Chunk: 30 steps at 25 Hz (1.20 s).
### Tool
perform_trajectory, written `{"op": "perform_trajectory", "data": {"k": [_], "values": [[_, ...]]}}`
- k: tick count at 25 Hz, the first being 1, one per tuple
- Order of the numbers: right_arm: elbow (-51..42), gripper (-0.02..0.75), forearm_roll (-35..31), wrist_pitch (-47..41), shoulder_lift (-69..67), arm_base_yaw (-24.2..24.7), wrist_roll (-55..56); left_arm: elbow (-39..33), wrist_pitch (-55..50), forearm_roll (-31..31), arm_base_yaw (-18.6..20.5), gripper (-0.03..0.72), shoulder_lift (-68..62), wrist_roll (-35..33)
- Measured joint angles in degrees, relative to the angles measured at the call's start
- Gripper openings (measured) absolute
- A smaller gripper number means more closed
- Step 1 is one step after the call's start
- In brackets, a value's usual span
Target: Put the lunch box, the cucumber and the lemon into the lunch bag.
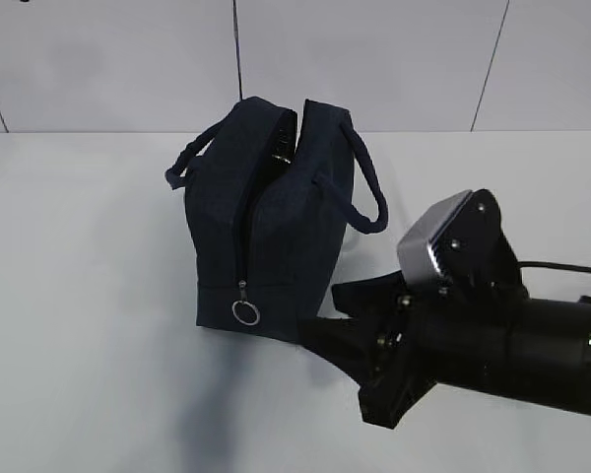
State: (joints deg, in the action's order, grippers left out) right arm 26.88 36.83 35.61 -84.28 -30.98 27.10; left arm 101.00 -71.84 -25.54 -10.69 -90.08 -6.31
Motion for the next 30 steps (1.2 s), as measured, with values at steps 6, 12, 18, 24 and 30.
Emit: {"op": "perform_trajectory", "data": {"k": [6,12,18,24,30], "values": [[0.0,0.403,-2.6,1.7,-8.3,0.0,4.7,0.0,0.0,0.0,0.0,0.308,0.0,0.0],[0.3,0.402,-3.2,15.0,-16.6,0.0,2.6,0.0,0.0,0.0,0.0,0.308,0.0,0.0],[0.3,0.403,-6.6,24.6,-24.1,0.0,-2.7,0.0,0.0,0.0,0.0,0.308,0.0,0.1],[1.4,0.402,-11.5,28.5,-28.0,0.0,-6.4,0.0,0.0,0.0,0.0,0.308,0.0,0.1],[4.7,0.403,-12.0,28.9,-32.0,0.0,-6.9,0.0,0.0,0.0,0.0,0.308,0.0,0.1]]}}
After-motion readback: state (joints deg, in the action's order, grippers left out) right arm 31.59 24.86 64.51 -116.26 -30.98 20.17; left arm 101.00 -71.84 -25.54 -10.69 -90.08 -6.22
